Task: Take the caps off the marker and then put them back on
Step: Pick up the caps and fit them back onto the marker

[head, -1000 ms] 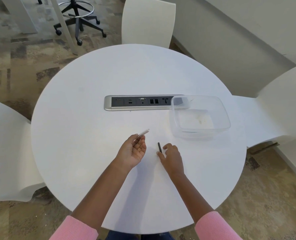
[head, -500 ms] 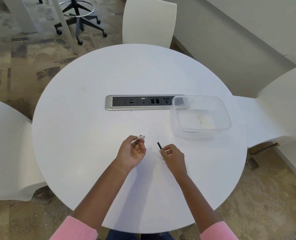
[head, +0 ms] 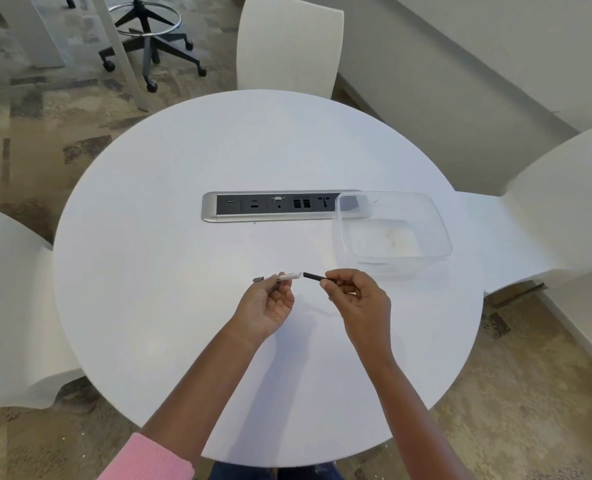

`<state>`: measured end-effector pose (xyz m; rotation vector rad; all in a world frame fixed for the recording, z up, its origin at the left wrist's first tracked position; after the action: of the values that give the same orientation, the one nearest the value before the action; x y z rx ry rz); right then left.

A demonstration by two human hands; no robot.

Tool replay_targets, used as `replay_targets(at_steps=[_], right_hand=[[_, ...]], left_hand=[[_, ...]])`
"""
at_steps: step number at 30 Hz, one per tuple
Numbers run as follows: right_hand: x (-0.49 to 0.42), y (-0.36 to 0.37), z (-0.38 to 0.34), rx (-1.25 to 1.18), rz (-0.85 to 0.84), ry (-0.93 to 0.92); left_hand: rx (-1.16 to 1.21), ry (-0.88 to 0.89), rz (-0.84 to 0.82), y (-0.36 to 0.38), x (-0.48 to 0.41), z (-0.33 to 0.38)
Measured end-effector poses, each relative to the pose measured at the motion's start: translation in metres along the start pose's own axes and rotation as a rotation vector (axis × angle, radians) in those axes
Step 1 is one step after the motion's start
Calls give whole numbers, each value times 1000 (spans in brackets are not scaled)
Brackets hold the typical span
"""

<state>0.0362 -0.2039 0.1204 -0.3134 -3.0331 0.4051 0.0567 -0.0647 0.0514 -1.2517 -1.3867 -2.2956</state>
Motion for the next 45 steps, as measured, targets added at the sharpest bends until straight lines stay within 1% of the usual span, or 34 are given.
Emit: replay_targets(at_steps=[5, 10, 15, 23, 26, 31, 33, 37, 45], right_hand=[[0, -1, 1, 12, 11, -34], [2, 1, -5, 66, 2, -117], [4, -4, -12, 68, 42, -181], [6, -3, -12, 88, 27, -199], [6, -4, -14, 166, 19, -242], [6, 0, -25, 455, -51, -412], [6, 1, -27, 512, -64, -448], [2, 2, -22, 480, -85, -388], [-4, 5, -8, 297, -55, -199]], left_hand=[[5, -2, 14, 5, 6, -1], [20, 16, 42, 6, 9, -2], [40, 45, 66, 5, 11, -1], [46, 49, 65, 5, 8, -2], [33, 54, 68, 4, 6, -1], [-13, 77, 78, 1, 4, 1], [-40, 86, 81, 0, 4, 2], [-85, 94, 71, 1, 5, 3], [-135, 105, 43, 7, 6, 1]])
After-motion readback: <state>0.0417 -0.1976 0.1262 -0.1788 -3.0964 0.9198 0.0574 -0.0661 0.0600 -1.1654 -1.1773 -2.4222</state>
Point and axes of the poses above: each hand's wrist, its own x-axis away from the middle knuckle, its own y-axis out of the palm, z = x × y, the point moved 6 cm from there along -x, towards the middle knuckle, and after that the axes turned 5 degrees about -z, right-handed, at the moved point
